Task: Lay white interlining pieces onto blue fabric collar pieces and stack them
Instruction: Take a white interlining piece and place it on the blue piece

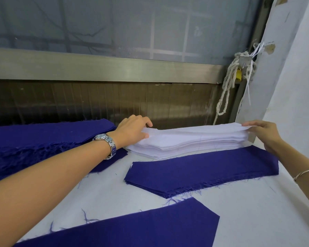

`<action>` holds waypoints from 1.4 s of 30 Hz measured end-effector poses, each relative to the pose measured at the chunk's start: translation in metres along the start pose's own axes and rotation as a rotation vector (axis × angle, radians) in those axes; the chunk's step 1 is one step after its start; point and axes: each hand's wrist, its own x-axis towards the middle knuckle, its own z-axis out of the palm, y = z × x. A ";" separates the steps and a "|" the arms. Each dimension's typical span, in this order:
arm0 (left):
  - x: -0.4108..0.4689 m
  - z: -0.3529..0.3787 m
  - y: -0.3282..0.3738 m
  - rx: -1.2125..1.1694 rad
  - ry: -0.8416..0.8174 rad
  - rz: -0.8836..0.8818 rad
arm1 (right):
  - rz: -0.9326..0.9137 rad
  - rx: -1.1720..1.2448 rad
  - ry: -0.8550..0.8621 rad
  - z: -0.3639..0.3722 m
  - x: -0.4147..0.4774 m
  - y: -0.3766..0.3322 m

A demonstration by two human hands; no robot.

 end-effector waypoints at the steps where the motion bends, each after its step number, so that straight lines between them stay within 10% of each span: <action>1: -0.001 0.000 0.000 0.017 0.016 0.009 | 0.007 -0.005 0.001 0.000 0.000 0.000; 17: -0.073 -0.068 -0.004 -0.510 0.421 0.055 | -0.098 0.023 -0.072 -0.024 -0.018 -0.049; 42: -0.355 -0.123 -0.155 -0.623 -0.228 -0.751 | 0.026 -0.454 -1.112 0.050 -0.171 -0.153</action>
